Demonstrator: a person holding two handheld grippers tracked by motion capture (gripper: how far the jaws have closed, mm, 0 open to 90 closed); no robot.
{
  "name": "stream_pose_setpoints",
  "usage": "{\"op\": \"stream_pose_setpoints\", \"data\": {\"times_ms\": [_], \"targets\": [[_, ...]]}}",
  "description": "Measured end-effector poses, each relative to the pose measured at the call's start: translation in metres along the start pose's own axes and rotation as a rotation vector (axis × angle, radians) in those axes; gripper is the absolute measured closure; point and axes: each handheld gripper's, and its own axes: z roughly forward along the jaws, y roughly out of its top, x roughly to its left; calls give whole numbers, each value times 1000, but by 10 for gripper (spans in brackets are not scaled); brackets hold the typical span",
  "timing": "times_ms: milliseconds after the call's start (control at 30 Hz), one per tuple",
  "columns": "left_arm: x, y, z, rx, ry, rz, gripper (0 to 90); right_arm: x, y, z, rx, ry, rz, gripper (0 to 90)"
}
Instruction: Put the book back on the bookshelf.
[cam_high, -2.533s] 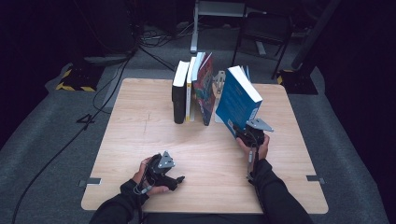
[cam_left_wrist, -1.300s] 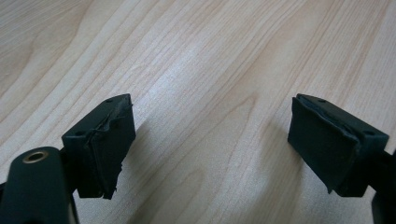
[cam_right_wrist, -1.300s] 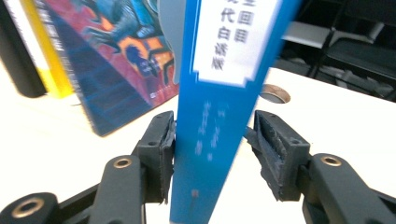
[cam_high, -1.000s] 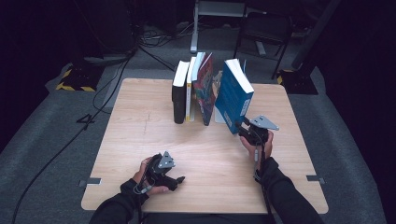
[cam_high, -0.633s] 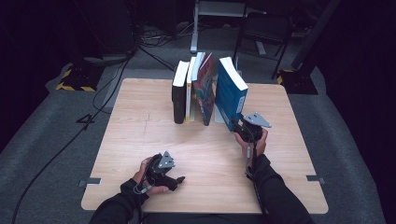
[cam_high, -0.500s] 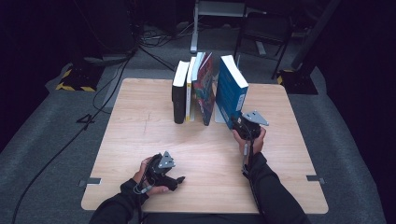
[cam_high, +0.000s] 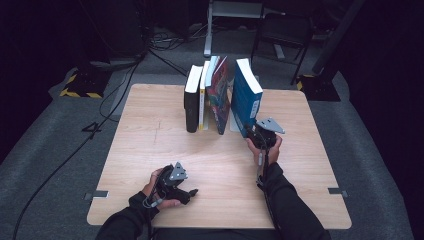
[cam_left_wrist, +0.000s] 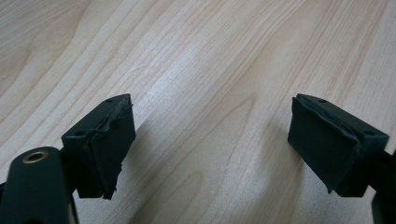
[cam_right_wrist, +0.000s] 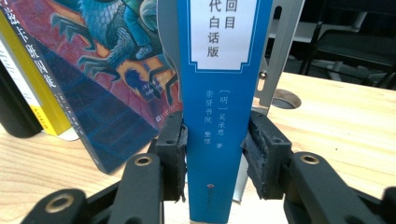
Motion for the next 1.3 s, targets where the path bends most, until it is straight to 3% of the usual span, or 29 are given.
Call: {"op": "stream_pose_setpoints", "data": {"times_ms": [300,500,800,867,933,1300], "targets": [[0,0,0,1,1,1,151,-7,13,-8,47,56,-61,564],[0,0,0,1,1,1,151,-17,20,-17,96,108,-117,478],[0,0,0,1,2,0,151,-31,33,-35,223,212,-271,378],[0,0,0,0,2,0,151,-33,34,-40,230,233,-279,374],[0,0,0,1,1,0,151,-33,35,-45,245,229,-332,365],[0,0,0,0,2,0,151,-42,37,-69,242,222,-407,360]]}}
